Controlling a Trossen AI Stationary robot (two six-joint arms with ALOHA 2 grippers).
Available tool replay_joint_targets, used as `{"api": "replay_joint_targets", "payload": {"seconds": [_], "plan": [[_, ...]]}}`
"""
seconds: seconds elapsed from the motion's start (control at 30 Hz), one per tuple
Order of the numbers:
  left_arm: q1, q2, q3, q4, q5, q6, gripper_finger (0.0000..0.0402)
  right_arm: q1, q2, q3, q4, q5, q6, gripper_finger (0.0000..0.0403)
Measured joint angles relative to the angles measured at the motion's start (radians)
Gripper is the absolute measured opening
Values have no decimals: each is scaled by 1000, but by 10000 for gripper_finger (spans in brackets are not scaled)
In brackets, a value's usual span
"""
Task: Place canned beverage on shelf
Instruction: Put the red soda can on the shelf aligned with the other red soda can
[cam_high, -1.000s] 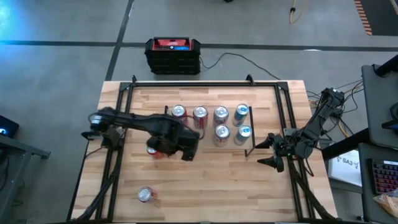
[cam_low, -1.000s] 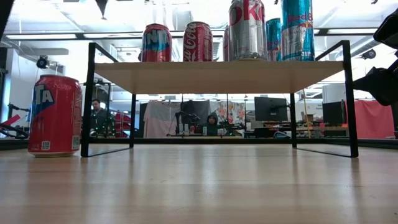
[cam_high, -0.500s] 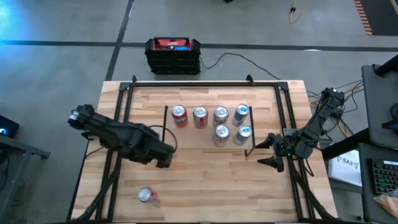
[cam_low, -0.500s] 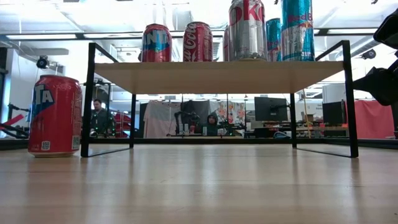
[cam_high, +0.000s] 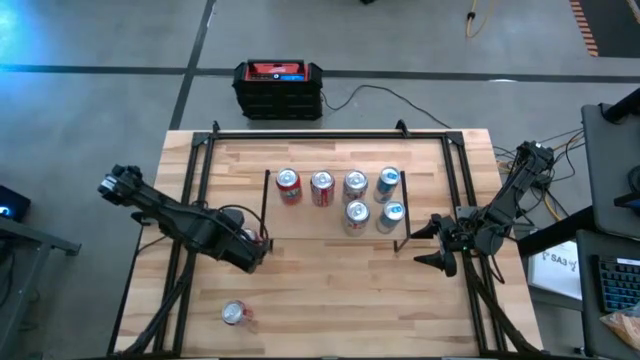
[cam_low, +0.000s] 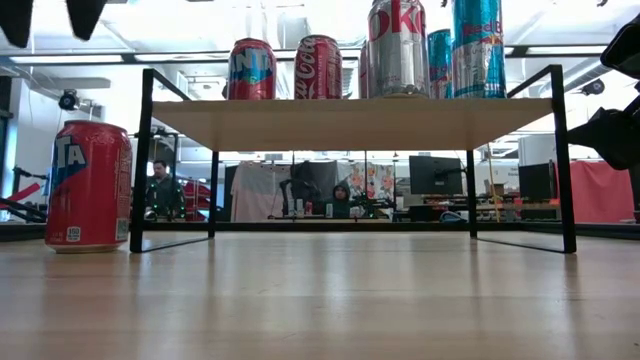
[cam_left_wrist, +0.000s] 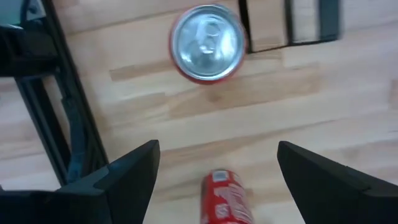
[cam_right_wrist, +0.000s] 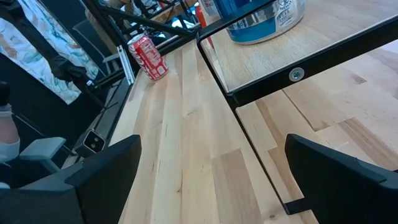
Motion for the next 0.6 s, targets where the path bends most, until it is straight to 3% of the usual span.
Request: {"api": "replay_joint_targets", "payload": {"seconds": [0.6], "plan": [[1, -170, -289, 148, -171, 8, 309, 0, 0, 0, 0, 0, 0, 384]]}}
